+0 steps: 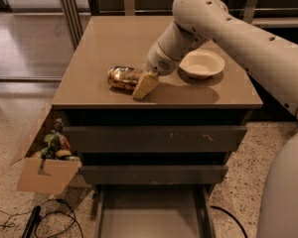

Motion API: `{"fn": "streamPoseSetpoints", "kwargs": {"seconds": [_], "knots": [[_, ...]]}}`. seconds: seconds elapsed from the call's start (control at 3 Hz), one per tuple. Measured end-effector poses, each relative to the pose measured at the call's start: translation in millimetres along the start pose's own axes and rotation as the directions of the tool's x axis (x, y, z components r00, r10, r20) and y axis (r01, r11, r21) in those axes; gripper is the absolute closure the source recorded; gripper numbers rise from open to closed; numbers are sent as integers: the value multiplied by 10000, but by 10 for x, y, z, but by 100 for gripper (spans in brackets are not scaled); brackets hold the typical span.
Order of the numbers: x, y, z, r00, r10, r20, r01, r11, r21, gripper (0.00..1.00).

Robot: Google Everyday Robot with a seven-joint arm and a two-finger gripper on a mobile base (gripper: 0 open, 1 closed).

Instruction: Place orange can into bottom drawer

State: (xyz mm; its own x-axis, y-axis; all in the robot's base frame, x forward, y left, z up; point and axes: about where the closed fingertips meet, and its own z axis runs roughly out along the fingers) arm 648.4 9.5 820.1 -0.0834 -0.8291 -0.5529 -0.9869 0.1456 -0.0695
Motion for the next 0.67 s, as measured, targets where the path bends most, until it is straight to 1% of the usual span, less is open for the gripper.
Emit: {"fn": "streamPoseSetpoints", "kwargs": {"seconds": [0.33,0.67], "knots": [[0,0,1,10000,0,0,0,10000,-1,96],[-2,1,5,10000,-7,-2,7,10000,-8,100]]}}
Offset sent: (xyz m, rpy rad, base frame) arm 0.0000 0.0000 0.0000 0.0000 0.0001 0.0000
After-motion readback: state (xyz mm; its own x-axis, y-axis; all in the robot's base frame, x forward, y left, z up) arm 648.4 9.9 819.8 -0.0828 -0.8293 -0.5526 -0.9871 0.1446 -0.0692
